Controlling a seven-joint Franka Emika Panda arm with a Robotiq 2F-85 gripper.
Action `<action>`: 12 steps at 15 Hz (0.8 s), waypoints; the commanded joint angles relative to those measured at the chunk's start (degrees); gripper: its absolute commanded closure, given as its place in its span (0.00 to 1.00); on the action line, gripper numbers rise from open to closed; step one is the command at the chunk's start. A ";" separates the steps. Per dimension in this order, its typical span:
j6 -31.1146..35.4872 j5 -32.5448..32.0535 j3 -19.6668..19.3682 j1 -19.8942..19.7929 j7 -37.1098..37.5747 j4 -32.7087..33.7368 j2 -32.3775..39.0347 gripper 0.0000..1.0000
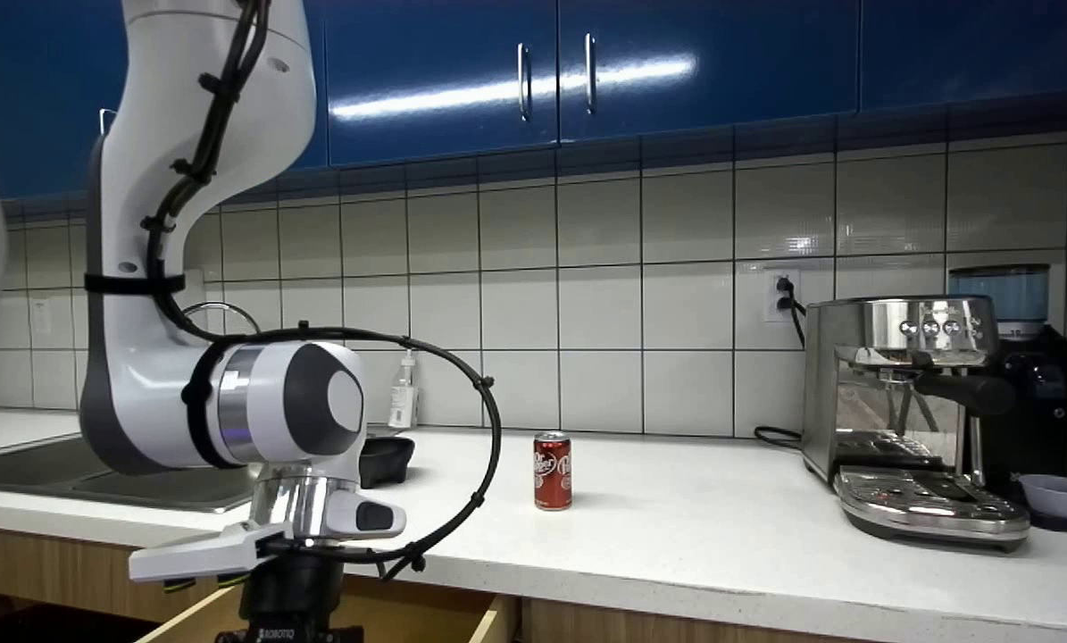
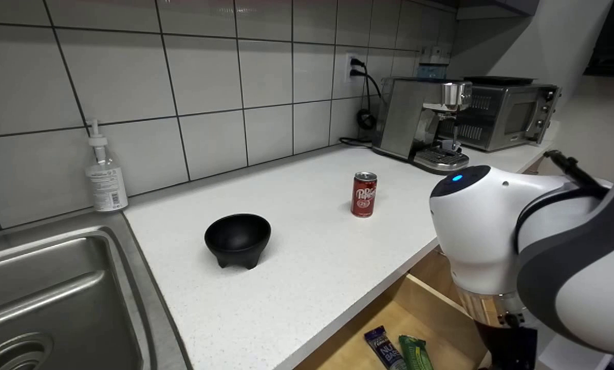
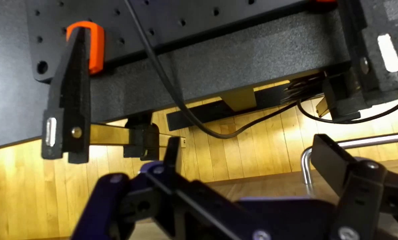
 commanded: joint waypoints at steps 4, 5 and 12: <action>9.26 -7.70 -3.99 3.92 4.12 1.49 3.22 0.00; 11.16 -8.29 -4.48 4.39 4.62 1.52 3.15 0.00; 17.89 -9.02 -7.88 6.99 4.02 0.42 1.08 0.00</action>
